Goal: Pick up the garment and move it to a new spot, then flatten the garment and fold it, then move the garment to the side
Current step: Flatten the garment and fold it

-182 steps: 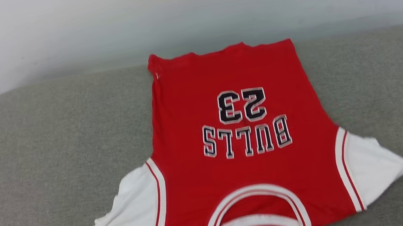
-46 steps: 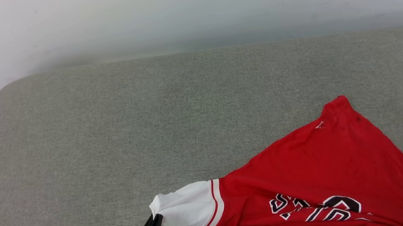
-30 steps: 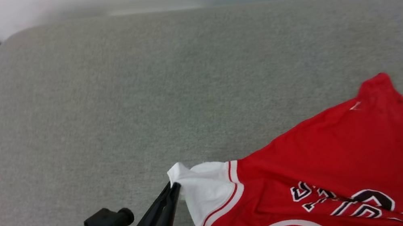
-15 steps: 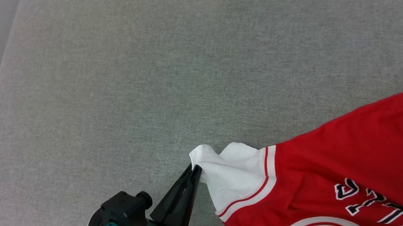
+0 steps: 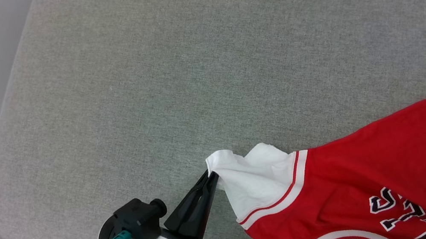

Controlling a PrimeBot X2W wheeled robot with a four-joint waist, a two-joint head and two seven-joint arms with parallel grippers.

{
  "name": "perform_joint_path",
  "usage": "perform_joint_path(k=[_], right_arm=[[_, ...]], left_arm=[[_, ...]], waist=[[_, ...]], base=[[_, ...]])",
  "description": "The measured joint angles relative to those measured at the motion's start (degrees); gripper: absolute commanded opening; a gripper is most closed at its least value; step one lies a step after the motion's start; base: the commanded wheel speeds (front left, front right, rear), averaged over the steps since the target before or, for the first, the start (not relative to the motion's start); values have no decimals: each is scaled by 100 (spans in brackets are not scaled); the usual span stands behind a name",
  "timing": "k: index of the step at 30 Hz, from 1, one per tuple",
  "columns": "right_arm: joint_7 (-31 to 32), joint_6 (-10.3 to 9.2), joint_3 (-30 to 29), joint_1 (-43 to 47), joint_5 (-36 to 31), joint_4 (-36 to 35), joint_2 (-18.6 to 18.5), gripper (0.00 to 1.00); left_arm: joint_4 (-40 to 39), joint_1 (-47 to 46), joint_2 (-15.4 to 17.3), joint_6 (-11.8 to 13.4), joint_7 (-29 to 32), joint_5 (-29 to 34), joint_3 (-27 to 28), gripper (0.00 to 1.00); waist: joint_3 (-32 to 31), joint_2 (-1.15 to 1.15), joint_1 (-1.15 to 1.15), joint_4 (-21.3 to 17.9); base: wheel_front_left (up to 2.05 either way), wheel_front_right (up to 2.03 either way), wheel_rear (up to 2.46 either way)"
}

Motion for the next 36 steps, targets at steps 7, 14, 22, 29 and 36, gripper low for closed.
perform_joint_path(k=[7,14,22,29,36], right_arm=[[-593,-1,3,138,91,136,142,0],[-1277,-1,135,226,330,156,227,0],[-2154,-1,263,497,636,-290,199,0],[-2719,-1,200,685,773,-1018,216,0],[-2928,-1,21,733,768,-1926,370,0]], left_arm=[[-5,3,64,34,-5,9,30,0],[-133,32,212,137,27,-34,162,0],[-427,64,427,322,125,-68,390,0],[-765,12,600,524,164,-115,724,0],[-1170,-260,831,631,263,-53,1029,0]], waist=[[-266,0,1,-114],[-718,0,2,-383],[-1413,0,1,-752],[-2046,0,1,-1099],[-2459,0,1,-1506]], base=[[0,0,0],[0,0,0],[0,0,0],[0,0,0],[0,0,0]])
